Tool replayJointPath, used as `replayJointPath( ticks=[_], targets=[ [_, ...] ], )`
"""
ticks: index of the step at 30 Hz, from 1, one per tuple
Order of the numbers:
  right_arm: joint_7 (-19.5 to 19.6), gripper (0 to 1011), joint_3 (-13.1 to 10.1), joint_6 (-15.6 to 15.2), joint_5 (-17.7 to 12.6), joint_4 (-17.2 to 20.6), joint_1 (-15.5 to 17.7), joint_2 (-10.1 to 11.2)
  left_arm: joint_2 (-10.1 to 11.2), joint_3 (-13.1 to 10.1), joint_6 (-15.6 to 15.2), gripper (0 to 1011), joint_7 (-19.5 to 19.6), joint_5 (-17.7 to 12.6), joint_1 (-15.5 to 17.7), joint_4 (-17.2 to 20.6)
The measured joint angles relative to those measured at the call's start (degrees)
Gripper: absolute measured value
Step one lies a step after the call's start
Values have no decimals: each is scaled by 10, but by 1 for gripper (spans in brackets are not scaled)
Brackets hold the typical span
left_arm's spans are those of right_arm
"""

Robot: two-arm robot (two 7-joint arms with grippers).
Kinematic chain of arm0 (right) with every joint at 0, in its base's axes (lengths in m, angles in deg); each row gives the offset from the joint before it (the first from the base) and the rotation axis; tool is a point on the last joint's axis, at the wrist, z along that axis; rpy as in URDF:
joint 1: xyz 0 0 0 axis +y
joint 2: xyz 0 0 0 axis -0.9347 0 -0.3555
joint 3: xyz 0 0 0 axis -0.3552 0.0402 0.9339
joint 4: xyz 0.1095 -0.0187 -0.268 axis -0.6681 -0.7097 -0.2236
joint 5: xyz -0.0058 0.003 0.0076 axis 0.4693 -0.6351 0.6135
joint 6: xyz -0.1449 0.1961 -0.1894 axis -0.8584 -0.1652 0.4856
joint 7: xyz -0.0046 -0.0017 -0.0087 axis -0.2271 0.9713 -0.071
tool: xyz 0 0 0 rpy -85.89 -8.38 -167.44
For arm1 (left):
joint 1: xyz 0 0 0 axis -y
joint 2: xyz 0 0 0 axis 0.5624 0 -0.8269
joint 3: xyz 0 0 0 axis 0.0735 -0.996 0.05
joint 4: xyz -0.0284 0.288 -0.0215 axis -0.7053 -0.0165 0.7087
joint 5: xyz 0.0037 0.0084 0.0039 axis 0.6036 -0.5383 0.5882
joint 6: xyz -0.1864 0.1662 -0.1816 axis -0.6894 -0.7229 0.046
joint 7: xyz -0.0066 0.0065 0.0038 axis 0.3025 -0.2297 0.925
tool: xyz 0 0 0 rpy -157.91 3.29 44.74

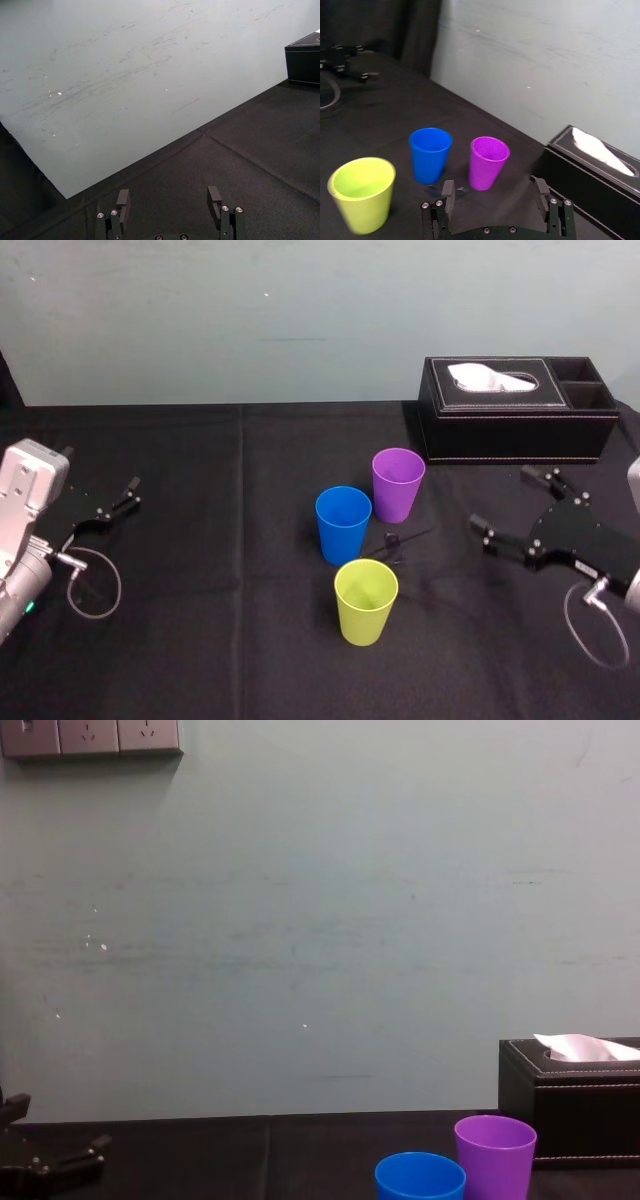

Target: Stack the three plastic cups sequentially using one hand.

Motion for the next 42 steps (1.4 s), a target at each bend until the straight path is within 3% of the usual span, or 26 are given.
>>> replayJointPath(
  ticks=[6, 14, 42],
  targets=[
    [-33, 1003, -2, 11, 6, 13, 23, 12, 0, 0, 0, 1010, 0, 0, 0, 0],
    [-59, 1003, 4, 15, 16, 18, 38, 10, 0, 0, 0, 1010, 0, 0, 0, 0],
    [-121, 1003, 29, -3, 40, 18, 57, -36, 0, 0, 0, 1010, 0, 0, 0, 0]
  ],
)
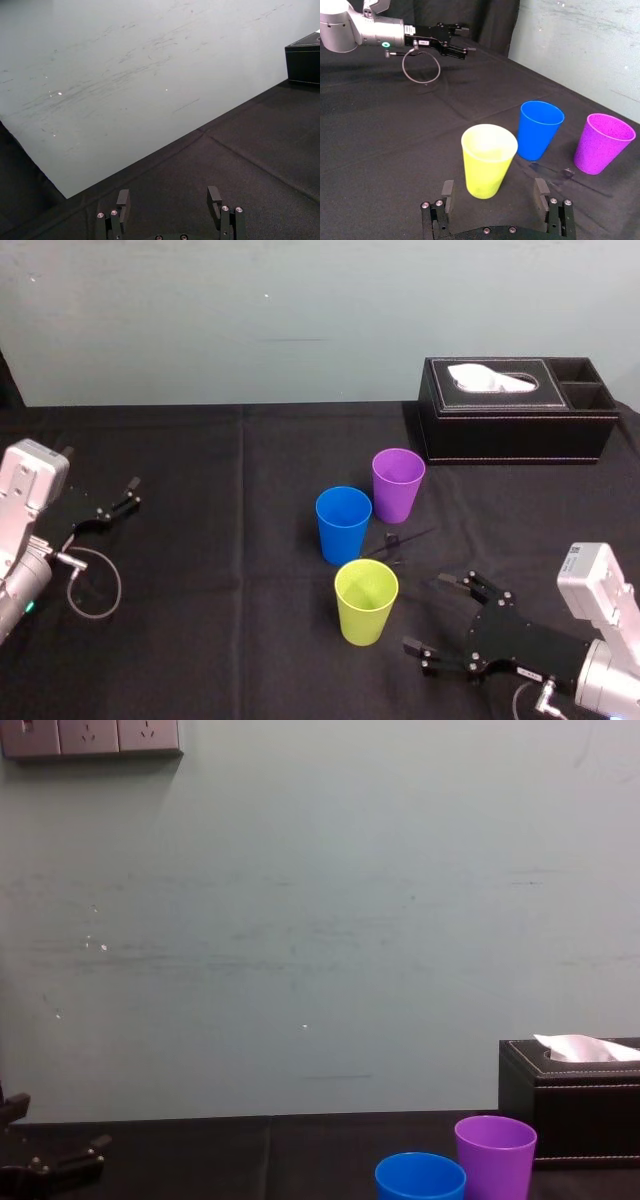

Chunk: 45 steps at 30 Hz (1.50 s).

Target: Stack the three plastic cups sequentially using one hand.

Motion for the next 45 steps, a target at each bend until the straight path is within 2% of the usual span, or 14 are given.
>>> replayJointPath(
  ticks=[6, 13, 29, 45],
  targets=[
    [-9, 1003, 3, -6, 4, -6, -5, -13, 0, 0, 0, 1010, 0, 0, 0, 0],
    [-17, 1003, 6, -20, -6, -20, -18, -30, 0, 0, 0, 1010, 0, 0, 0, 0],
    [-21, 1003, 23, -33, -16, -38, -40, -49, 0, 0, 0, 1010, 0, 0, 0, 0],
    [-18, 1003, 42, -37, -14, -58, -68, -69, 0, 0, 0, 1010, 0, 0, 0, 0]
  ],
)
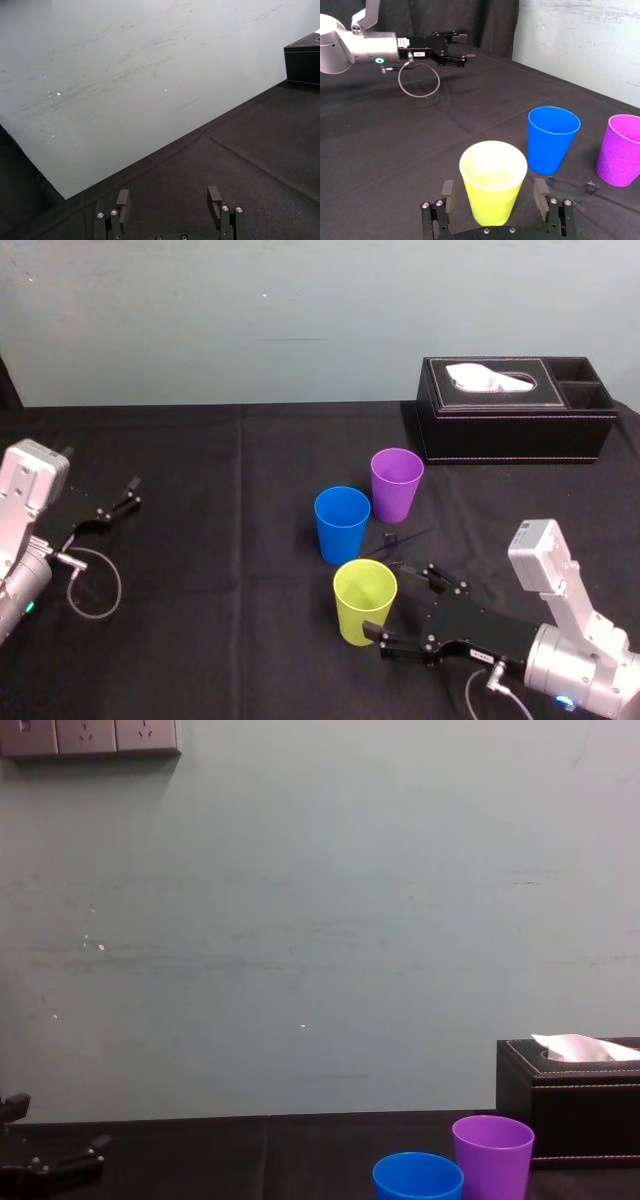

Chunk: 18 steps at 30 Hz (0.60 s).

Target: Stack the three plastic cups sequentially using one hand.

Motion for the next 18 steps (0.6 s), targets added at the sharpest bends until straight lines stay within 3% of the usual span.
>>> replayJointPath(
  ticks=[18],
  targets=[
    [4, 1003, 15, -2, 1, -24, -21, -20, 0, 0, 0, 1010, 0, 0, 0, 0]
  ],
)
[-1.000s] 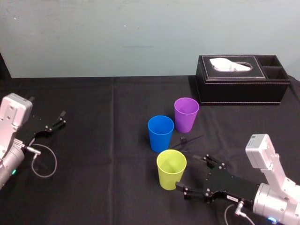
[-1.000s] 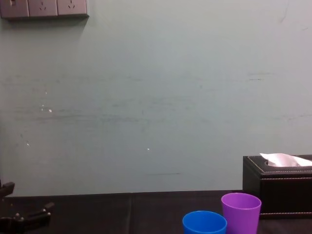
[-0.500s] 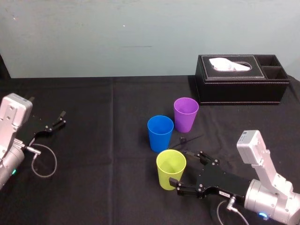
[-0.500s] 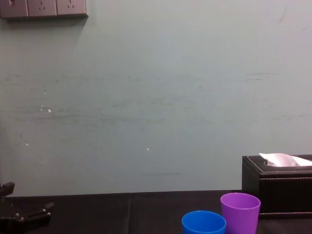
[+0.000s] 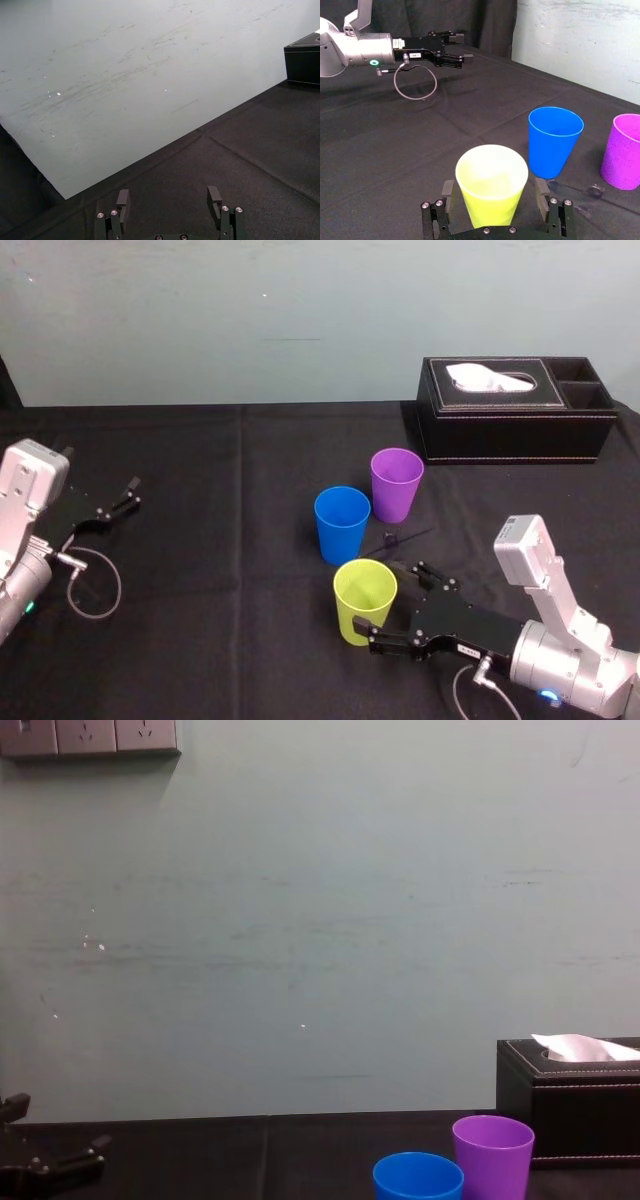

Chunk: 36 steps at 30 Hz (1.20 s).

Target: Stack the three plastic cups sequentially using one hand.

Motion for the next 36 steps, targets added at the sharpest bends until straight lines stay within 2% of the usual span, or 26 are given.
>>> replayJointPath(
  ticks=[18, 26, 29, 36],
  targets=[
    [4, 1003, 17, 0, 7, -16, -16, -19, 0, 0, 0, 1010, 0, 0, 0, 0],
    [4, 1003, 16, 0, 7, -15, -15, -17, 0, 0, 0, 1010, 0, 0, 0, 0],
    [3, 970, 16, 0, 6, -15, -15, -17, 0, 0, 0, 1010, 0, 0, 0, 0],
    [3, 809, 15, 0, 6, -14, -14, -16, 0, 0, 0, 1010, 0, 0, 0, 0]
  ],
)
